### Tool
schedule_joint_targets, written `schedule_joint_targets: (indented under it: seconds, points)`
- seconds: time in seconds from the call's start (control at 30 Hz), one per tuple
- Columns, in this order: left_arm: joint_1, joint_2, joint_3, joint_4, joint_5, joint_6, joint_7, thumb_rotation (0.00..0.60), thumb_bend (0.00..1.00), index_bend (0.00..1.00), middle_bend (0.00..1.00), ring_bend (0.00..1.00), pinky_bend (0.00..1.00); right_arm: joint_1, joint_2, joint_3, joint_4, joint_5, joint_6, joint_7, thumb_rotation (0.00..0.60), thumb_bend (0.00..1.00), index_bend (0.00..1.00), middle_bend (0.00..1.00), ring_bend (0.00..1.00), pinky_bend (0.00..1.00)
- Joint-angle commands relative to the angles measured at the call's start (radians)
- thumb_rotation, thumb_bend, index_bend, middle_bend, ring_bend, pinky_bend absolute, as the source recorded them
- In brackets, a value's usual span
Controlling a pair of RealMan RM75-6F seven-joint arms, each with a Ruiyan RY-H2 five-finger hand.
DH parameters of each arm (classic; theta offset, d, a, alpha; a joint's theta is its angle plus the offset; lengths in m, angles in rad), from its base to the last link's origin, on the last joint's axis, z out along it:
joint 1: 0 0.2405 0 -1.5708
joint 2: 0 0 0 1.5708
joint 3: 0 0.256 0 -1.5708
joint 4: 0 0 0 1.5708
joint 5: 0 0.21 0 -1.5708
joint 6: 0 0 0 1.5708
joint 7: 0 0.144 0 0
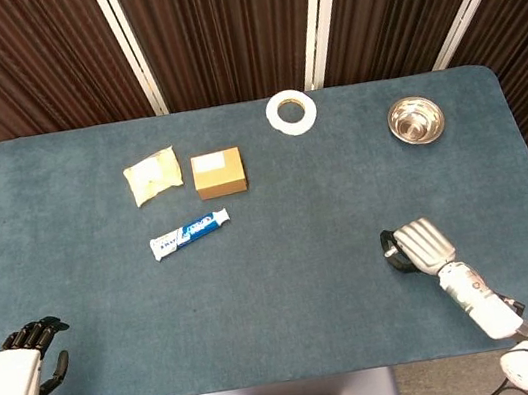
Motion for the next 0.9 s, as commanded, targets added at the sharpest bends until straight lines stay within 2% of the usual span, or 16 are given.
schedule_joint_targets:
  seconds: [0.03, 0.23, 0.77, 0.9]
  points:
    - [0.0, -0.001, 0.0, 0.001, 0.0, 0.0, 0.001, 0.6, 0.45, 0.36, 0.3, 0.3, 0.42, -0.002, 0.006, 0.002, -0.008, 0.0, 0.004, 0.012, 0.6, 0.48, 0.77, 0.9, 1.0, 0.97]
    - [-0.001, -0.001, 0.0, 0.001, -0.002, -0.004, 0.002, 0.6, 0.45, 0.36, 0.3, 0.3, 0.42, -0.005, 0.023, 0.008, -0.044, 0.024, -0.021, 0.103, 0.6, 0.48, 0.77, 0.9, 1.0, 0.98]
    - [-0.002, -0.003, 0.002, 0.002, -0.001, -0.005, 0.005, 0.6, 0.45, 0.36, 0.3, 0.3, 0.42, -0.007, 0.034, 0.027, -0.053, 0.053, -0.058, 0.336, 0.6, 0.48, 0.77, 0.9, 1.0, 0.98]
    - [-0.002, -0.003, 0.002, 0.002, -0.002, -0.005, 0.005, 0.6, 0.45, 0.36, 0.3, 0.3, 0.42, -0.005, 0.034, 0.027, -0.049, 0.053, -0.063, 0.356, 0.6, 0.48, 0.77, 0.9, 1.0, 0.98]
